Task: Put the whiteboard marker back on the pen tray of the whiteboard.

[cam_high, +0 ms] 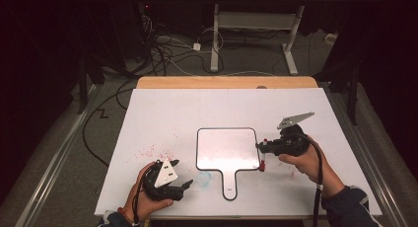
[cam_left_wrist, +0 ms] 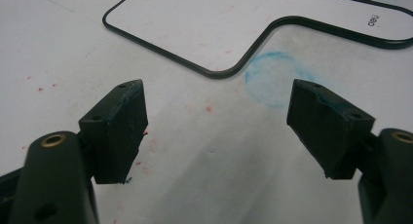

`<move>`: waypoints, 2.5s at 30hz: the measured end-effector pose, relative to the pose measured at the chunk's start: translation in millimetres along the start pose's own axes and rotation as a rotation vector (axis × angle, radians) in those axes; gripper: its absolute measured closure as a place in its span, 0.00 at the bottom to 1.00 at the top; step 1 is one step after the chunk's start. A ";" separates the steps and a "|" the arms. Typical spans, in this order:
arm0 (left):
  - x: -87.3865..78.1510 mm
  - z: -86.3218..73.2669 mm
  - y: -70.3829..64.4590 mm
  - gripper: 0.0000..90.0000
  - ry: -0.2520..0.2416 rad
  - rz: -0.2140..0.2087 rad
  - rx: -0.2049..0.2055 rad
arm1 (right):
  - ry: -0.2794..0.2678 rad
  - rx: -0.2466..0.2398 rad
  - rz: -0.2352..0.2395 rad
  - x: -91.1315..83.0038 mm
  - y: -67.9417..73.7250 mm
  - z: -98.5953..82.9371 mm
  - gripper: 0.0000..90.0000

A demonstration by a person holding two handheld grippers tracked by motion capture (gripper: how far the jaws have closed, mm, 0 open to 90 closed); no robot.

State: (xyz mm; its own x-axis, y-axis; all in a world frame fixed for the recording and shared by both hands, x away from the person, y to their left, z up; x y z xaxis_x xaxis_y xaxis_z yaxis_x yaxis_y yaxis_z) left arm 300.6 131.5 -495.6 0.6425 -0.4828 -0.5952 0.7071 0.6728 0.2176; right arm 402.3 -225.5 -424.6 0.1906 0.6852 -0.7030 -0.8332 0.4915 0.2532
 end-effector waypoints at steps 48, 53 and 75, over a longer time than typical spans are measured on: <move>3.7 -0.9 -4.2 0.24 0.032 -0.002 0.040 | -0.172 0.006 -0.367 49.0 -41.2 -11.3 0.61; 3.4 -0.9 -3.9 0.24 0.032 0.000 0.039 | -0.210 -0.080 -0.389 34.9 -28.2 -4.8 0.57; 5.7 0.6 -0.1 0.23 0.033 0.033 0.033 | -0.348 -0.265 -0.459 -37.6 20.3 -39.6 0.34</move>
State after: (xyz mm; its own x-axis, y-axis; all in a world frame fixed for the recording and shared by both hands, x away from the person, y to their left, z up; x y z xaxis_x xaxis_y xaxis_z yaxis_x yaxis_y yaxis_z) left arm 304.3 128.3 -498.5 0.6559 -0.4413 -0.6124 0.6952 0.6692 0.2624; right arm 357.7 -262.5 -419.3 0.6797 0.5928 -0.4321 -0.7182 0.6575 -0.2276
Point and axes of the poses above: each handheld gripper's, and its own axes: x roughly forward along the jaws, z roughly out of its top, y roughly to its left, the point moved 3 cm from there along x, roughly forward along the jaws, and after that the axes turned 7 degrees about z, right-handed, at the moved point
